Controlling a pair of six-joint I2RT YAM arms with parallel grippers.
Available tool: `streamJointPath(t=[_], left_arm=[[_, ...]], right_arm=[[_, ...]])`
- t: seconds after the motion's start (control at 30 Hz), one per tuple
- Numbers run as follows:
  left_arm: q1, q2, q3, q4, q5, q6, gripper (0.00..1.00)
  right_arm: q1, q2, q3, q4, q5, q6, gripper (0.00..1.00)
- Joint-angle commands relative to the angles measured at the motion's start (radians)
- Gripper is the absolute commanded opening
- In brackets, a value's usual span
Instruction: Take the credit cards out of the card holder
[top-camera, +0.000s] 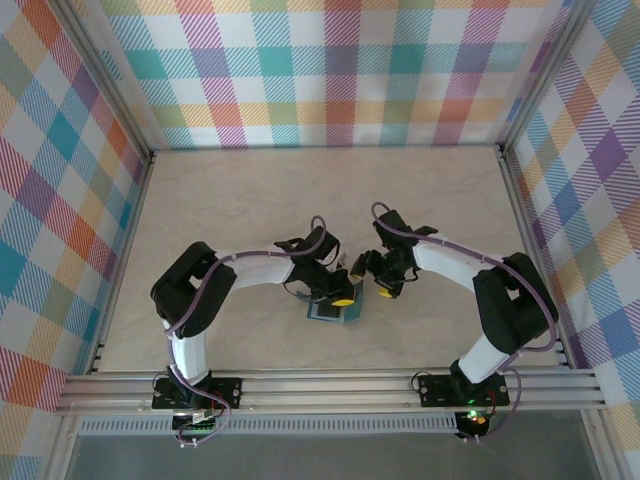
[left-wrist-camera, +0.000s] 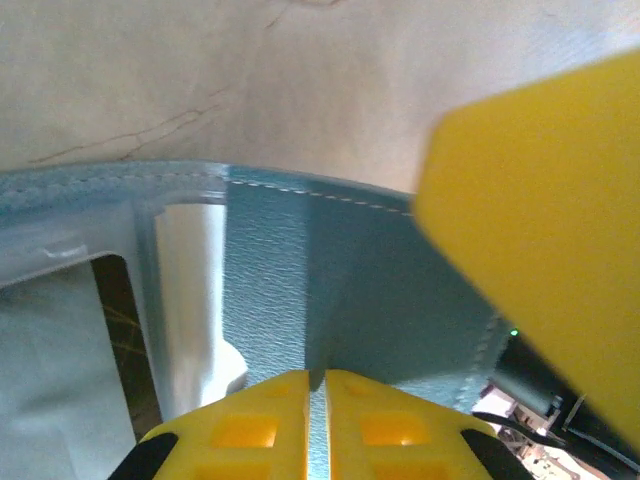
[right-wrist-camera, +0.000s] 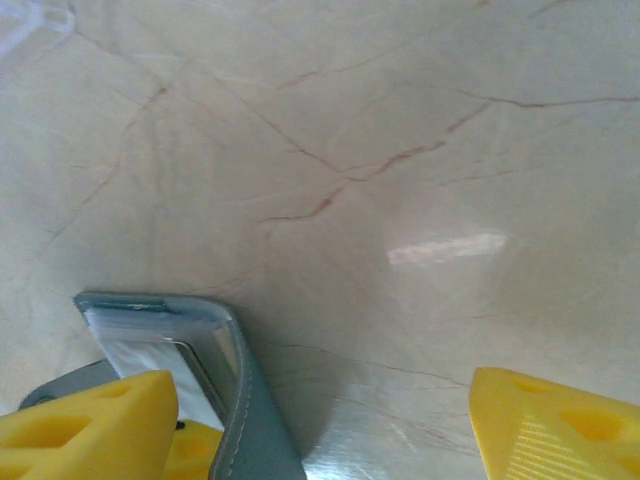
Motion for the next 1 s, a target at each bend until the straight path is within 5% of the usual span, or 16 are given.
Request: streamJointPath(t=[0.0,0.37,0.53,0.83,0.97], left_arm=[[-0.012,0.02,0.038,-0.107,-0.048,0.034,0.11],[-0.011,0.006,0.061,-0.179,-0.097,0.051,0.06],[0.034,-0.093,0.048,-0.203,-0.16,0.024,0.06],[0.164,-0.216,-0.061,-0.33,-0.218,0.095,0.06],[0.169,-0.217,-0.103,-0.343,-0.247,0.109,0.06]], right_arm=[[0.0,-0.025,-0.029,-0.023,-0.032,-0.042,0.72],[-0.001,0.016,-0.073,0.067,-0.059,-0.066,0.23],[-0.002,0.068,-0.028,0.127,-0.133,-0.206,0.11],[0.005,0.229,0.175,0.043,-0.201,-0.437,0.08],[0.029,0.256,0.242,-0.04,-0.095,-0.455,0.22]])
